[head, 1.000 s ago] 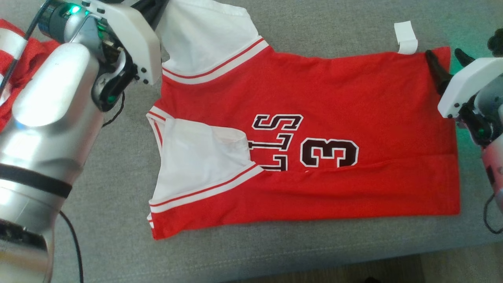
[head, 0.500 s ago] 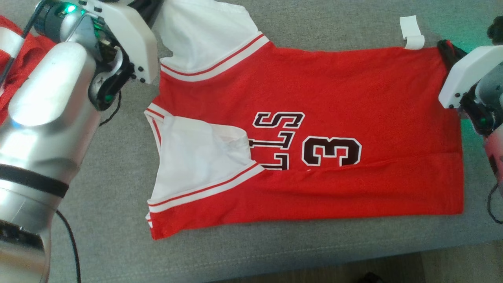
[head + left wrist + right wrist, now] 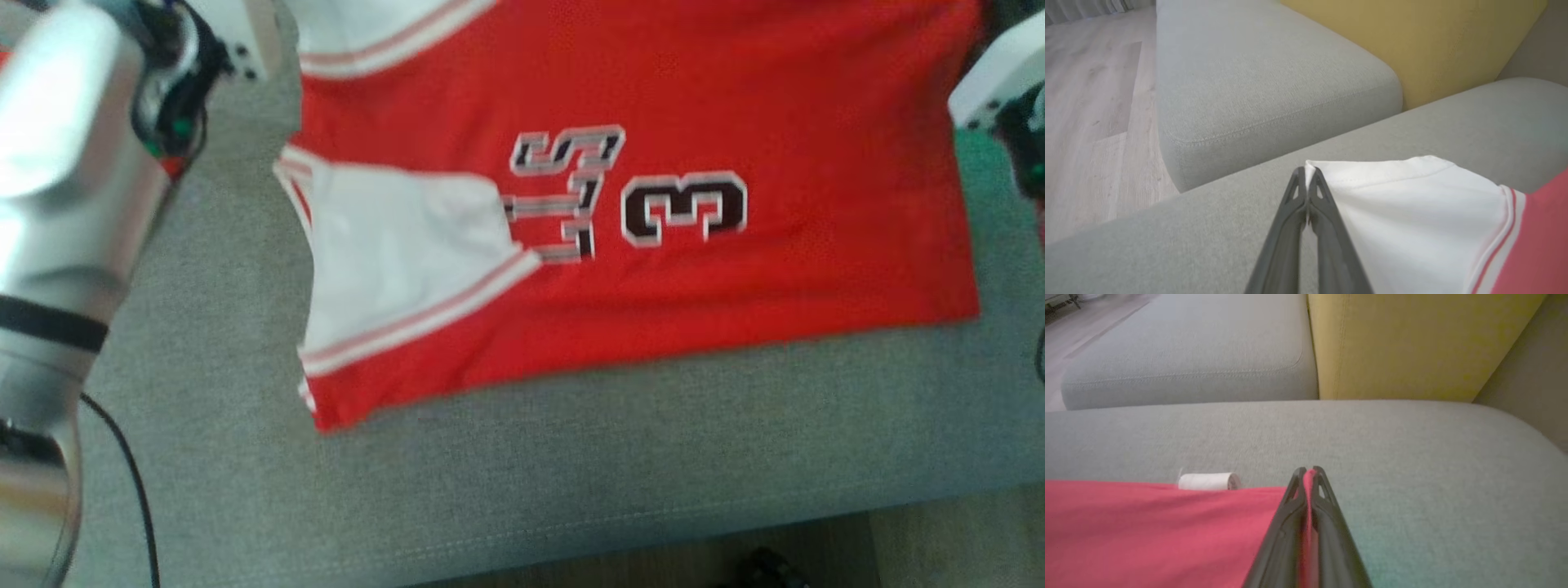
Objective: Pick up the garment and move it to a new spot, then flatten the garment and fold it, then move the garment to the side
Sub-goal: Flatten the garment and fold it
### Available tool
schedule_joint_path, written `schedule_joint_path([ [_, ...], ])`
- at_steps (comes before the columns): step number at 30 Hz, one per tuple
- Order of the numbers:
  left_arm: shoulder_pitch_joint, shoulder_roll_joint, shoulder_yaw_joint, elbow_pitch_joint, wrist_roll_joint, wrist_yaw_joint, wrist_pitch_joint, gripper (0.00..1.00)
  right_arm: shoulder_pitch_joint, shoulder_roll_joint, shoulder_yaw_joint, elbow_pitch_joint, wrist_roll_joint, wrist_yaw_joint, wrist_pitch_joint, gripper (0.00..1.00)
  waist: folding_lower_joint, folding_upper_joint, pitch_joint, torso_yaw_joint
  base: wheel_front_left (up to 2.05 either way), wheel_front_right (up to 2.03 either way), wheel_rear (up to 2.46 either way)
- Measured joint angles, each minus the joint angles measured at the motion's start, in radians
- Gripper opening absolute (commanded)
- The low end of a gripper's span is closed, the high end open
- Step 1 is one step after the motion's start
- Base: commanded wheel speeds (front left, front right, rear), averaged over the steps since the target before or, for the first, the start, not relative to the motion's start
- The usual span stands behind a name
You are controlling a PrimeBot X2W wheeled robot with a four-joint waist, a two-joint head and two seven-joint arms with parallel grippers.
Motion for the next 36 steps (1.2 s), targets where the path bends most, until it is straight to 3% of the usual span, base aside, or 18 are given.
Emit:
schedule_joint_path([
  [4,-0.057,-0.007,0.009,0.040,0.003,0.019,-0.038,0.00,-0.055,0.006,-0.007,0.037,-0.043,0.000,-0.103,0.00,0.0000,0.0000,0.016,-0.007,0.00,0.00,0.00],
  [9,-0.079,-0.037,0.005,0.109,0.013,0.012,-0.070,0.00,-0.077,0.040,-0.012,0.080,-0.055,0.000,-0.183,0.00,0.0000,0.0000,0.012,-0.013,0.00,0.00,0.00],
  [18,-0.016,-0.044,-0.029,0.151,0.018,-0.031,-0.128,0.00,-0.029,0.052,0.032,0.075,-0.005,0.000,-0.205,0.00,-0.0001,0.0000,-0.063,-0.015,0.00,0.00,0.00],
  [23,0.077,-0.013,-0.056,0.115,0.014,-0.049,-0.134,0.00,0.093,0.022,0.091,0.038,0.073,0.000,-0.144,0.00,-0.0001,0.0000,-0.137,-0.009,0.00,0.00,0.00],
  [31,0.277,0.072,-0.096,-0.075,-0.019,-0.049,-0.081,0.00,0.229,-0.047,0.160,-0.056,0.173,0.000,-0.035,0.00,-0.0001,0.0001,-0.256,-0.002,0.00,0.00,0.00],
  [36,0.404,0.148,-0.114,-0.249,-0.049,-0.017,-0.007,0.00,0.296,-0.085,0.189,-0.105,0.218,0.000,0.032,0.00,-0.0002,0.0001,-0.309,0.001,0.00,0.00,0.00],
])
